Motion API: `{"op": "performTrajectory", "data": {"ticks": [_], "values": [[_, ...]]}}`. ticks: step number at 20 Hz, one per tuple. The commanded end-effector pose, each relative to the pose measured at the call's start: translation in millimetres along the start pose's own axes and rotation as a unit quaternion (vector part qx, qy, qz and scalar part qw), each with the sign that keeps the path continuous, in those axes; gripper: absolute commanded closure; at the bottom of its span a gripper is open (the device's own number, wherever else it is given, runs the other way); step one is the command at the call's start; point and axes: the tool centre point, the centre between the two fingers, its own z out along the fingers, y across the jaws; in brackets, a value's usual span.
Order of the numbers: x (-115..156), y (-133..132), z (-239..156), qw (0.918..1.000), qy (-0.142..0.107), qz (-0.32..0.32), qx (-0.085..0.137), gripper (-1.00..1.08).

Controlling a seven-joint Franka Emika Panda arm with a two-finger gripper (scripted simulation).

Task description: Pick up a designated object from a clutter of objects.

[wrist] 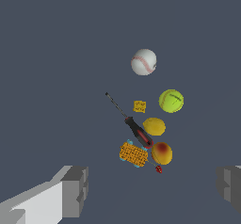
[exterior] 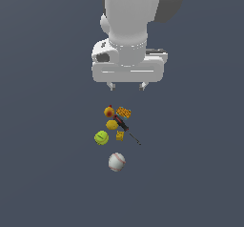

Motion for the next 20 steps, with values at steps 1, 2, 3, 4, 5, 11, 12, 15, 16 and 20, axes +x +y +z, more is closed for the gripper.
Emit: {"op": "performTrajectory", "data": {"ticks": [1, 2, 3, 4, 5, 11, 12, 15, 16, 20], "values": [[0, -1, -1, 1.0, 0.0, -0.001, 0.0, -0.92], [0, 0, 0, 1.0, 0.0, 0.0, 0.0, -0.92], [1, 0, 1, 1.0, 0.0, 0.0, 0.0, -0.92], [1, 0, 3, 1.0, 0.0, 0.001, 0.0, -0.92], [2, 0, 5, 1.0, 0.0, 0.001, 0.0, -0.92], [12, 4, 30, 1.0, 0.001, 0.008, -0.001, -0.92], [14, 4, 37, 0.9999, 0.001, 0.01, -0.002, -0.92], [21, 7, 59, 0.9999, 0.001, 0.016, -0.003, -0.92], [24, 9, 68, 0.9998, 0.001, 0.018, -0.003, -0.92], [33, 14, 109, 0.9996, 0.002, 0.029, -0.005, -0.92]]}}
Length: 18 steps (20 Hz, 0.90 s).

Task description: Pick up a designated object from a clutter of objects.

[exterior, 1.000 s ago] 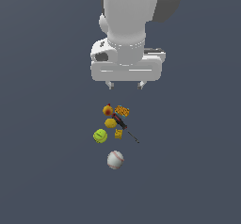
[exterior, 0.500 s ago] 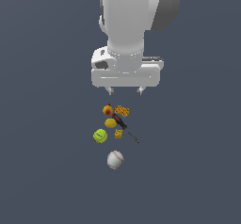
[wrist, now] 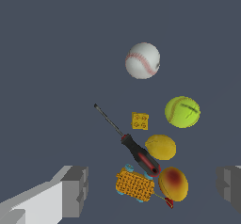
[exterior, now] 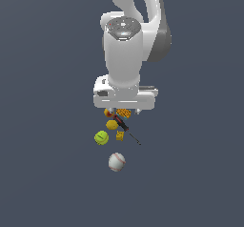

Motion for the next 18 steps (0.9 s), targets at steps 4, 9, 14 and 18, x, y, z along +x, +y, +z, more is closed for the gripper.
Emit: {"op": "performTrajectory", "data": {"ticks": [4, 9, 14, 18], "values": [[9, 8, 63, 0.9999, 0.001, 0.016, -0.004, -0.92], [11, 15, 109, 0.9996, 0.002, 0.027, -0.007, -0.92], [9, 19, 139, 0.9994, 0.003, 0.034, -0.009, -0.92], [8, 21, 151, 0.9993, 0.003, 0.036, -0.01, -0.92]]}}
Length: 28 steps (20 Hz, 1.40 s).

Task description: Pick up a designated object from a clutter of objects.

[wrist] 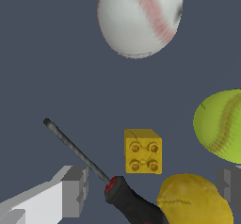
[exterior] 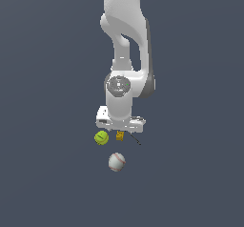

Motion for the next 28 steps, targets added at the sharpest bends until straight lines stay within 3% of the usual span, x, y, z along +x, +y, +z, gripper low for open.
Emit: {"op": "performTrajectory", "data": {"ticks": [1, 22, 23, 28], "values": [[0, 1, 6, 1.0, 0.001, 0.001, 0.0, -0.92], [0, 1, 57, 1.0, 0.001, 0.002, 0.0, -0.92], [0, 1, 57, 1.0, 0.001, 0.002, 0.0, 1.08], [0, 1, 57, 1.0, 0.001, 0.002, 0.0, 1.08]]}}
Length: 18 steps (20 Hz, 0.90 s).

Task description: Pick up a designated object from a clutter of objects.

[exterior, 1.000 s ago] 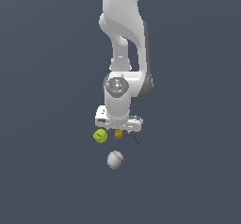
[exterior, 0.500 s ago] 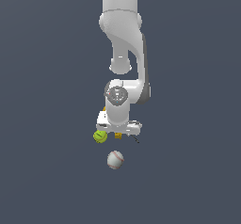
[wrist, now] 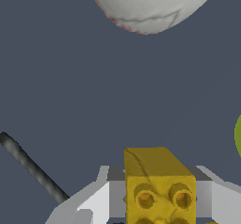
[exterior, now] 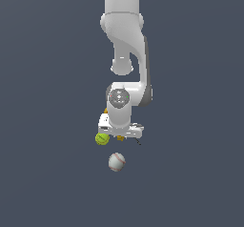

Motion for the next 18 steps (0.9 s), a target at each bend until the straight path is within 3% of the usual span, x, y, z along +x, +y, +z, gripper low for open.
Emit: {"op": "performTrajectory", "data": {"ticks": [1, 11, 18], "values": [[-4, 2, 6, 1.0, -0.005, 0.001, -0.001, 1.08], [0, 5, -10, 1.0, 0.0, 0.0, 0.0, 1.08], [-1, 23, -45, 1.0, -0.001, 0.0, 0.0, 1.08]]}}
